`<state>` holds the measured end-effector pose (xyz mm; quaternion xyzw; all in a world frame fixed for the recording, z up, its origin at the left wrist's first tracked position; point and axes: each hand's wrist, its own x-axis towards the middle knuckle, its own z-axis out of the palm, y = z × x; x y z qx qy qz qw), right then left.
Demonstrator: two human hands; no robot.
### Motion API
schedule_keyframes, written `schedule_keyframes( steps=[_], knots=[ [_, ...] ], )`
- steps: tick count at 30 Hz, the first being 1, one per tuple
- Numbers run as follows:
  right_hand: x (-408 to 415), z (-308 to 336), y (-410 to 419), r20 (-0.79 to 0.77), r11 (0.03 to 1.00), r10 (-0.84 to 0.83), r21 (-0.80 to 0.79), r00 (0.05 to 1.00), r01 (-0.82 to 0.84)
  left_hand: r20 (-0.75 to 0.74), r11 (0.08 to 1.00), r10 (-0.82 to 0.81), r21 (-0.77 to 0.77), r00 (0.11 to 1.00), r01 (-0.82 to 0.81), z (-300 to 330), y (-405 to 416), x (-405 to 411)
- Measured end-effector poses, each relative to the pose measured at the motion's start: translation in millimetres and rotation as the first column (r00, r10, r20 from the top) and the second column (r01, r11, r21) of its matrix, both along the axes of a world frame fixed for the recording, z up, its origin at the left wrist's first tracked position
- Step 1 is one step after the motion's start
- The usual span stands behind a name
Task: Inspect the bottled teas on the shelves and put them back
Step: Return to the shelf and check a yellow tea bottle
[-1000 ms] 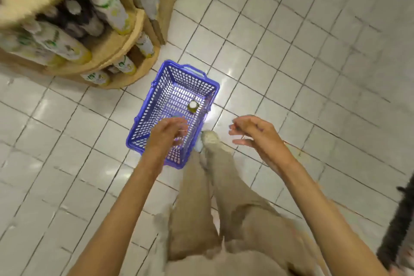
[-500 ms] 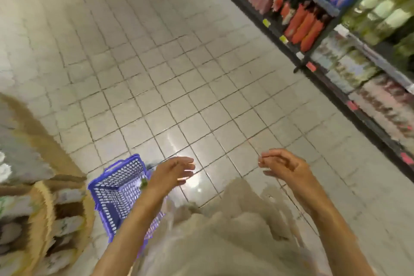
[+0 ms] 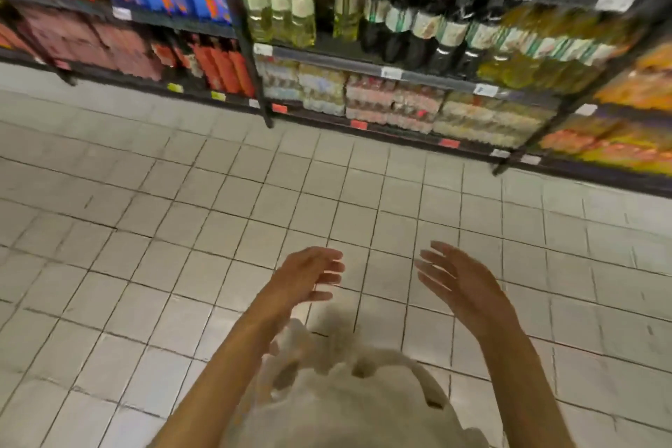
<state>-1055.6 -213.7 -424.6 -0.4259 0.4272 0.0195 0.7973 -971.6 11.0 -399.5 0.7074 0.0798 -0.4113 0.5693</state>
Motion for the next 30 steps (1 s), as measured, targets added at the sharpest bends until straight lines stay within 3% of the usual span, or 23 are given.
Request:
schedule_keyframes(
  steps=[5, 11, 14, 18, 22, 26, 30],
  knots=[
    [69.4, 5.4, -68.5, 0.019, 0.965, 0.07, -0.255, 0.997, -0.063, 0.006, 0.994, 0.041, 0.099, 0.999, -0.041, -4.5, -42.4, 80.2],
    [137.0, -13.7, -157.1, -0.034, 0.956, 0.022, -0.291, 0.999, -0.031, 0.154, 0.983, -0.024, 0.184, 0.988, -0.005, -15.4, -128.2, 216.4],
    [178.9, -6.2, -209.0, 0.004, 0.937, -0.021, -0.349, 1.0, 0.022, 0.162, 0.991, -0.1, 0.107, 0.982, 0.083, -2.5, -210.4, 289.7],
    [248.2, 28.8, -291.3, 0.094, 0.877, -0.045, -0.473, 0.994, 0.085, 0.107, 0.955, -0.264, -0.114, 0.959, 0.275, 53.0, -333.6, 371.1],
    [316.9, 65.4, -390.6, 0.211, 0.833, -0.085, -0.521, 0.974, 0.186, 0.172, 0.913, -0.327, -0.198, 0.929, 0.358, 106.1, -444.3, 427.0],
    [396.5, 120.2, -489.7, 0.367, 0.742, 0.021, -0.629, 0.93, 0.231, 0.317, 0.907, -0.167, -0.321, 0.934, 0.272, 151.5, -525.1, 481.7],
    [475.2, 203.9, -543.0, 0.517, 0.645, 0.147, -0.697, 0.843, 0.315, 0.54, 0.925, 0.116, -0.364, 0.833, 0.107, 210.0, -559.8, 540.0]
  ],
)
